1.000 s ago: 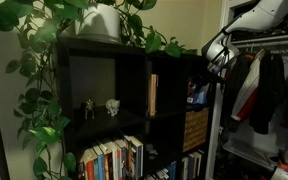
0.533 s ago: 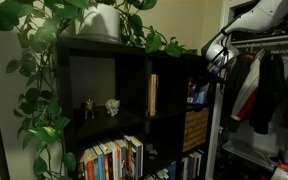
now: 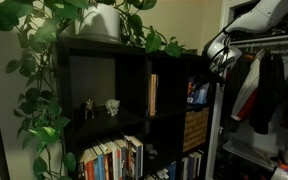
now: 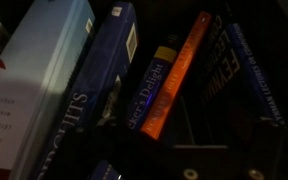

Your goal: Pick up the orange book from the top right compartment of the book shelf and put it in the top middle compartment of the book shelf.

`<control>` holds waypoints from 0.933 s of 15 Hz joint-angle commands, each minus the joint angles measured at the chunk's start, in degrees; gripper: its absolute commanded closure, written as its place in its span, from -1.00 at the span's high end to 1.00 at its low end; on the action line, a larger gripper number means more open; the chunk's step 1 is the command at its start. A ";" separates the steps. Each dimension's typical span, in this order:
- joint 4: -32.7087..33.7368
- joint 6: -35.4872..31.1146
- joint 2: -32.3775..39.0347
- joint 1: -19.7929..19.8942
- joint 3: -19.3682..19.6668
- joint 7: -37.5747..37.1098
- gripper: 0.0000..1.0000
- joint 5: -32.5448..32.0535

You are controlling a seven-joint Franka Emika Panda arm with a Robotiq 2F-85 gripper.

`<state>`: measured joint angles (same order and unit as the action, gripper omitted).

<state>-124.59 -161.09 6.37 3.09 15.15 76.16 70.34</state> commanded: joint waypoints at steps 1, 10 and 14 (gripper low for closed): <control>2.85 2.89 2.45 1.67 0.06 6.90 1.00 7.23; 7.96 7.47 8.37 2.80 -0.02 13.96 1.00 17.00; 9.28 9.06 9.61 2.62 -0.07 14.17 0.65 18.34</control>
<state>-116.69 -154.41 15.26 4.80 15.34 87.79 86.23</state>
